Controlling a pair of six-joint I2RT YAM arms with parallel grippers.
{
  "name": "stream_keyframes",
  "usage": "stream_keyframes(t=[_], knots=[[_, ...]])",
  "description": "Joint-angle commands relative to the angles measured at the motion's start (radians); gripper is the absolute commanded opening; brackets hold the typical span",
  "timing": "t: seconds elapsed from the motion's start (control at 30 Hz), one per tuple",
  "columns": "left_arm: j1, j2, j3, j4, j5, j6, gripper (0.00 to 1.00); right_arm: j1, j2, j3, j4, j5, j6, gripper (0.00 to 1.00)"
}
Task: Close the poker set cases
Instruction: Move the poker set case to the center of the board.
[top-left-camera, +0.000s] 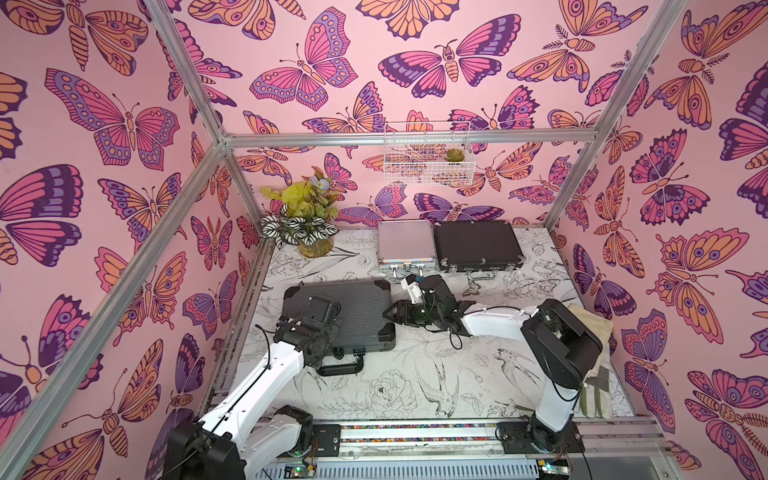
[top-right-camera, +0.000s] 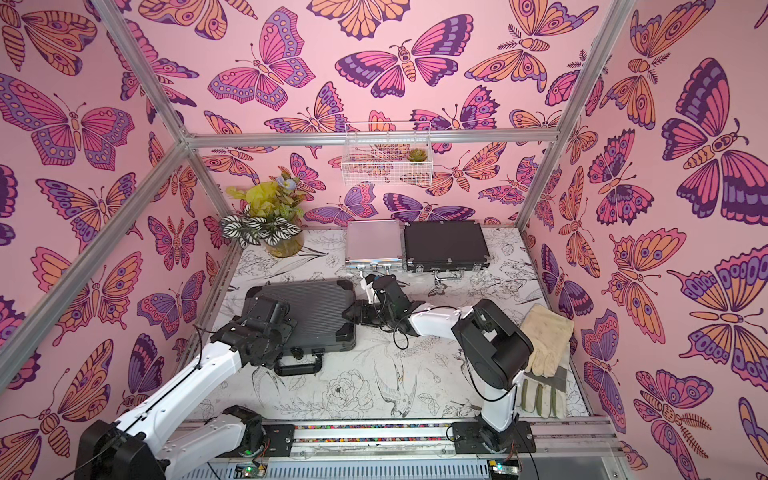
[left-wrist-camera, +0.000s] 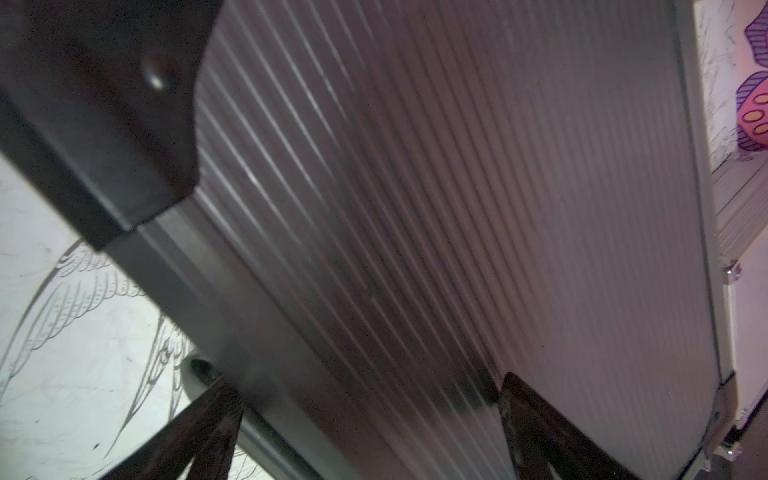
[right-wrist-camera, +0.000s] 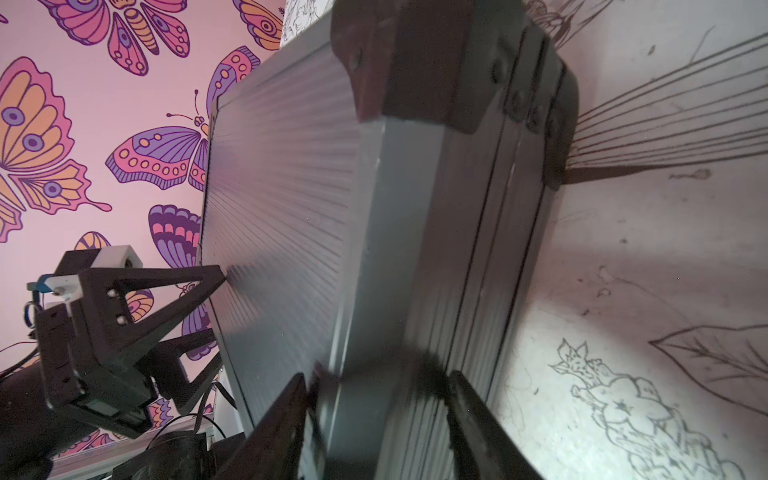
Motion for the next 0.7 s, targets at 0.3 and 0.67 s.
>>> stream_keyframes(t=[0.3, 0.67], knots=[[0.06, 0.11, -0.055, 0.098, -0.015, -0.002, 0.89, 0.042, 0.183, 0.094, -0.073, 0.001, 0.043, 0.51], [0.142, 0.19, -0.06, 0.25, 0.014, 0.073, 0.87, 0.044, 0.281, 0.187, -0.032, 0.001, 0.074, 0.51]])
